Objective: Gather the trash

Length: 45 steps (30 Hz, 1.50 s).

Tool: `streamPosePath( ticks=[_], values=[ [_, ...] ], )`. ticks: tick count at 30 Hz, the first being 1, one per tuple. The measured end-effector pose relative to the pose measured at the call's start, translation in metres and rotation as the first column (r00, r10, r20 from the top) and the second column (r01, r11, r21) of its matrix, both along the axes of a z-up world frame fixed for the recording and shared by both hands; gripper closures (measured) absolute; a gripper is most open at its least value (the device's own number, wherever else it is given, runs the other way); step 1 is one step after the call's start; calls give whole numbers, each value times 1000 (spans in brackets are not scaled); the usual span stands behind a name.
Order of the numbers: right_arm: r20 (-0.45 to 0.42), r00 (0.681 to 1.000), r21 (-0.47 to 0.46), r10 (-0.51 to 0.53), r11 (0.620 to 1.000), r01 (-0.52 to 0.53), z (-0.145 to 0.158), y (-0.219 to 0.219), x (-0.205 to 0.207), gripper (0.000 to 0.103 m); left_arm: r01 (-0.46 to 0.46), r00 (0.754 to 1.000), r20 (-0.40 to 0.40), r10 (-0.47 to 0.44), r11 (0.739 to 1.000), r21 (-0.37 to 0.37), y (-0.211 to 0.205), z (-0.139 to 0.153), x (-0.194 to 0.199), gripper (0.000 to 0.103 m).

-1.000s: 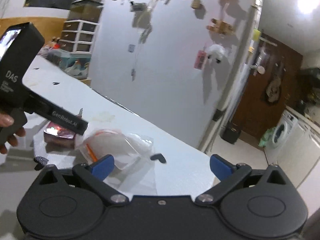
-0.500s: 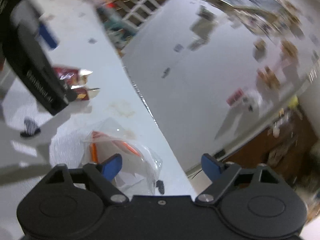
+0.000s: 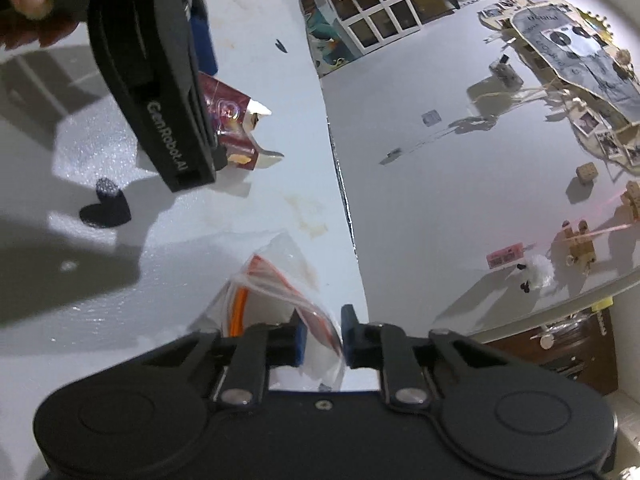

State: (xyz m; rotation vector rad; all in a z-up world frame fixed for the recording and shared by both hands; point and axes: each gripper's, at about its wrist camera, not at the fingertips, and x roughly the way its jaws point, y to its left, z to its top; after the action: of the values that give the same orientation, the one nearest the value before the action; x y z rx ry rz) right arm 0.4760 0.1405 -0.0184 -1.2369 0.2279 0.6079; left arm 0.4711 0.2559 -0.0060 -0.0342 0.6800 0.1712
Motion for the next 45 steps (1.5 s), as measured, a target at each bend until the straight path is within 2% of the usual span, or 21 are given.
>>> streamPosePath(
  ticks=[2,7,10,16,22,27,33,41,45],
  values=[
    [0,1000,24,-22,999,22,3,-3,0,95,6,1000,3,-6,1000,-18,1,0,-1,49],
    [-25,997,129,-77,988,80,19,-14,1,97,0,1000,30,1,999,-33,-2,4,-4,49],
    [-49,992,221,-114,968,122,32,-25,-2,98,-2,998,67,5,999,-45,-5,13,-11,49],
    [-189,961,394,-204,881,264,55,-46,-1,98,11,993,115,-3,998,-63,-17,31,-26,49],
    [-311,919,531,-244,757,381,74,-78,-10,98,-2,993,117,8,998,-56,-30,34,-45,49],
    [-372,888,588,-269,672,450,82,-106,-24,98,-2,992,124,9,998,-58,-46,37,-63,49],
    [-427,854,629,-298,580,517,85,-140,-48,98,37,991,131,-32,999,-32,-80,41,-78,49],
    [-440,827,652,-350,508,562,88,-191,-79,98,94,985,142,-92,996,-3,-125,46,-93,49],
    [-440,811,645,-384,493,584,83,-217,-93,98,120,984,133,-121,993,13,-147,44,-98,49]
  ],
)
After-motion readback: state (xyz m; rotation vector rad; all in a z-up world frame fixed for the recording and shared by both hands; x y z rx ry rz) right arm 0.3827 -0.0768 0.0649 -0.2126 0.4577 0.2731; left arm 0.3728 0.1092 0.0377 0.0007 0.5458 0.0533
